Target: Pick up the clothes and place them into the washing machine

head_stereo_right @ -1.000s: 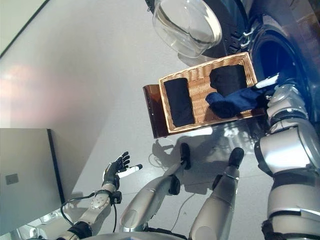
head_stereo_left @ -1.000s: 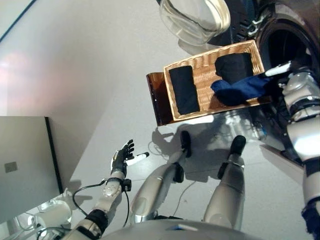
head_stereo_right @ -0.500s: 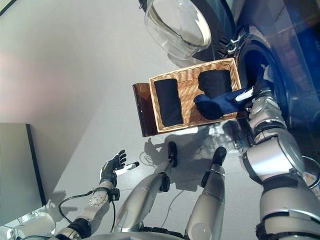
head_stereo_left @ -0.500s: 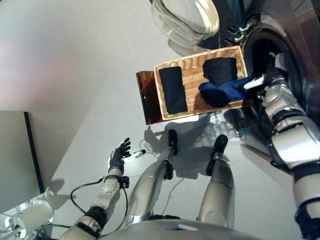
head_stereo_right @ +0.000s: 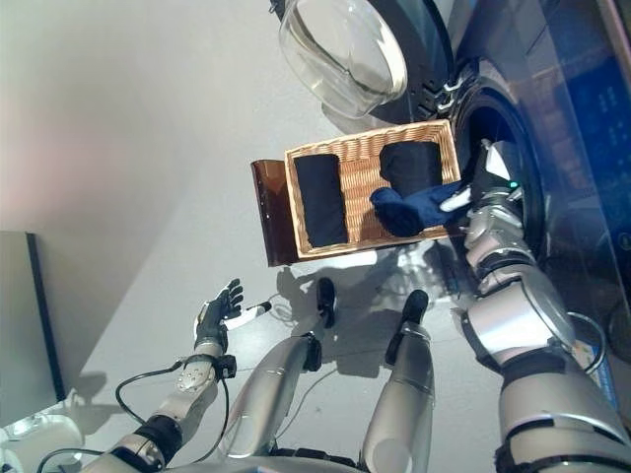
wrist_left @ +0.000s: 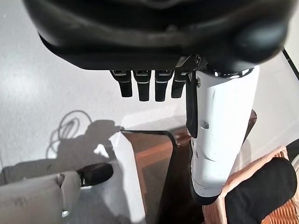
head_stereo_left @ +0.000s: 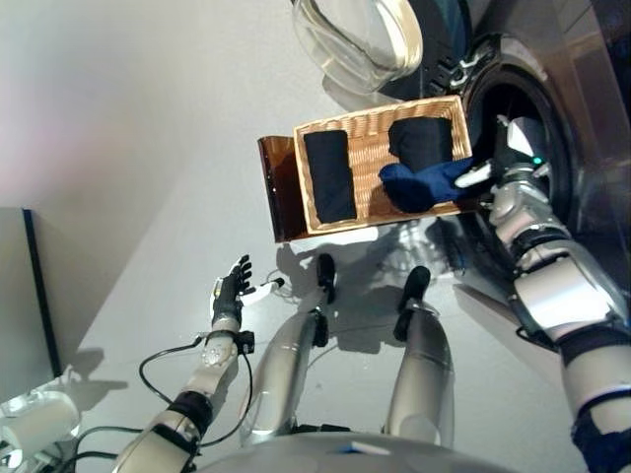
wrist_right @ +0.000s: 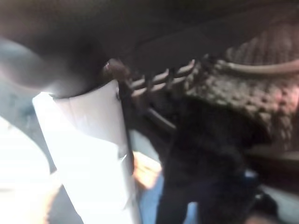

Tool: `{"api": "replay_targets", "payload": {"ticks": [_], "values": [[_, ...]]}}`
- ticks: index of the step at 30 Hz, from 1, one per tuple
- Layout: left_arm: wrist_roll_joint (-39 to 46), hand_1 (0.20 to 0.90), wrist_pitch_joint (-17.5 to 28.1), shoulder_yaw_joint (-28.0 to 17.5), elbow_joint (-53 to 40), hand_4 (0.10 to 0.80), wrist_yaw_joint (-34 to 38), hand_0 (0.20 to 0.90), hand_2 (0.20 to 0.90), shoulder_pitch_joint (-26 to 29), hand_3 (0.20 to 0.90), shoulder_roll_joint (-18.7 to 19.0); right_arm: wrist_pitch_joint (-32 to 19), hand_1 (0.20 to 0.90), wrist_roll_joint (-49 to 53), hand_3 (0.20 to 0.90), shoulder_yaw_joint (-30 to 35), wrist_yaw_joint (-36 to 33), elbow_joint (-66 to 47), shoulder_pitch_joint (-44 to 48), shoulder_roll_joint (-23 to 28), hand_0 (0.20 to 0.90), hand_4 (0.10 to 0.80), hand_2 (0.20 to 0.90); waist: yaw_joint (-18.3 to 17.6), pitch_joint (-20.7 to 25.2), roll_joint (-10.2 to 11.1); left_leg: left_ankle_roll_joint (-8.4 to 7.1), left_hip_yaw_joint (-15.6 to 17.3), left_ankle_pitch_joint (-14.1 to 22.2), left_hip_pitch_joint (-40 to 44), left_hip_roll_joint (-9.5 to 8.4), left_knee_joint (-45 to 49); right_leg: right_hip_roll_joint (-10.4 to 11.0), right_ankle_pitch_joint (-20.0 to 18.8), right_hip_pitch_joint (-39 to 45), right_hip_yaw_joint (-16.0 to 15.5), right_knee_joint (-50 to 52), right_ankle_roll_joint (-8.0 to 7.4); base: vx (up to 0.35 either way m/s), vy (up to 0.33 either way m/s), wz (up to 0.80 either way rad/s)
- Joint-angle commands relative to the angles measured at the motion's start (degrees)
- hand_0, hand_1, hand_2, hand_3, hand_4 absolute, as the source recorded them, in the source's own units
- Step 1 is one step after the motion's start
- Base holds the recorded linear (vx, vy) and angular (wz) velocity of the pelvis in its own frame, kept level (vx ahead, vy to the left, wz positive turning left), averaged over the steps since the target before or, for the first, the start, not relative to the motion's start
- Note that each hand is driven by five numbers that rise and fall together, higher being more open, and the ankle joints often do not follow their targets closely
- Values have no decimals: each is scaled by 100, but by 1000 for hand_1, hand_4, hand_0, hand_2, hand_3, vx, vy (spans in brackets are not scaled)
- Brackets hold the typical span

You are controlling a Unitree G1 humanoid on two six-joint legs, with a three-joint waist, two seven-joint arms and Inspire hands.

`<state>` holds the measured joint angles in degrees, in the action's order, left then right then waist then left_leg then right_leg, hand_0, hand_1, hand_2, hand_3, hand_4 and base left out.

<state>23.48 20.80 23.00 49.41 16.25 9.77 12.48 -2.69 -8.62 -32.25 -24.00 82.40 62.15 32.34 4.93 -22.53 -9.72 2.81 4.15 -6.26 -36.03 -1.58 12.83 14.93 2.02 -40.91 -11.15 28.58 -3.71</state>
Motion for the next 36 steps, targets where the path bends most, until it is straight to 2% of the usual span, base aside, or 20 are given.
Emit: {"api": "replay_targets", "payload": {"ticks": [1, 2, 4, 7, 10, 11, 14, 21, 28, 31, 36], "values": [[141, 900, 355, -364, -60, 800, 199, 900, 900, 218, 900, 353, -283, 900, 594, 900, 53, -563, -99, 482, 19, 900, 800, 900, 285, -242, 98, -479, 3, 954, -991, 168, 1610, -152, 351, -276, 169, 470, 145, -39, -19, 12], [141, 900, 356, -365, -59, 800, 199, 900, 900, 219, 900, 353, -284, 900, 594, 900, 52, -563, -98, 484, 18, 900, 800, 900, 287, -234, 99, -479, 4, 963, -1009, 170, 1627, -152, 359, -293, 171, 484, 146, -27, -4, 10], [126, 900, 369, -424, -68, 800, 235, 900, 900, 215, 900, 369, -380, 900, 841, 900, 180, -712, -27, 661, 47, 900, 800, 900, 313, -174, 96, -446, -27, 1228, -1372, 228, 2241, -107, 582, -677, 191, 1091, 193, -14, 5, 8], [97, 900, 360, -459, -127, 800, 243, 900, 900, 153, 900, 376, -392, 900, 833, 900, 166, -766, 47, 673, 111, 900, 800, 900, 318, -124, 98, -424, -44, 1328, -1455, 231, 2419, -87, 674, -765, 200, 1280, 206, 14, -1, 8], [92, 900, 363, -476, -194, 800, 236, 900, 900, 105, 900, 393, -419, 900, 901, 900, 161, -714, 47, 700, 140, 900, 800, 900, 332, -111, 93, -416, -40, 1352, -1457, 226, 2429, -74, 703, -786, 196, 1340, 208, 8, -3, 2], [58, 900, 369, -543, -290, 800, 157, 900, 900, -32, 900, 467, -564, 900, 1375, 900, 261, -353, -70, 642, 181, 900, 800, 900, 346, -78, 118, -426, -44, 1363, -1430, 222, 2380, -75, 725, -766, 175, 1313, 220, 30, -16, 5], [66, 900, 388, -610, -253, 800, 127, 900, 900, -120, 900, 501, -604, 900, 1412, 900, 255, -428, -80, 654, 214, 900, 800, 900, 366, -53, 152, -418, -49, 1339, -1383, 216, 2299, -108, 715, -735, 175, 1236, 230, 26, -10, -3], [26, 900, 374, -618, -23, 800, 136, 900, 900, -92, 900, 478, -496, 900, 674, 900, -135, -586, -156, 542, 125, 900, 800, 900, 311, -28, 246, -431, -75, 1272, -1262, 208, 2143, -170, 725, -620, 168, 1132, 252, 5, -6, -3], [-28, 900, 367, -734, -12, 800, 14, 900, 900, -142, 900, 497, -187, 900, -889, 900, -1214, -220, -120, 322, 104, 900, 800, 900, 296, -37, 316, -463, -109, 1270, -1270, 226, 2159, -189, 775, -581, 126, 1160, 278, -4, -9, 0], [-15, 900, 342, -800, -67, 800, -54, 900, 900, -195, 900, 482, -208, 900, -986, 900, -1234, -82, -185, 42, 67, 900, 800, 900, 289, -41, 322, -472, -139, 1260, -1278, 228, 2178, -188, 789, -575, 106, 1186, 290, -1, -10, 1], [3, 900, 382, -802, 82, 800, 2, 900, 900, -151, 900, 444, -264, 900, -898, 900, -959, -318, -427, -340, -199, 900, 800, 900, 289, -39, 349, -467, -166, 1198, -1051, 221, 1963, -209, 747, -352, 65, 1017, 263, 0, -6, 1]]}}
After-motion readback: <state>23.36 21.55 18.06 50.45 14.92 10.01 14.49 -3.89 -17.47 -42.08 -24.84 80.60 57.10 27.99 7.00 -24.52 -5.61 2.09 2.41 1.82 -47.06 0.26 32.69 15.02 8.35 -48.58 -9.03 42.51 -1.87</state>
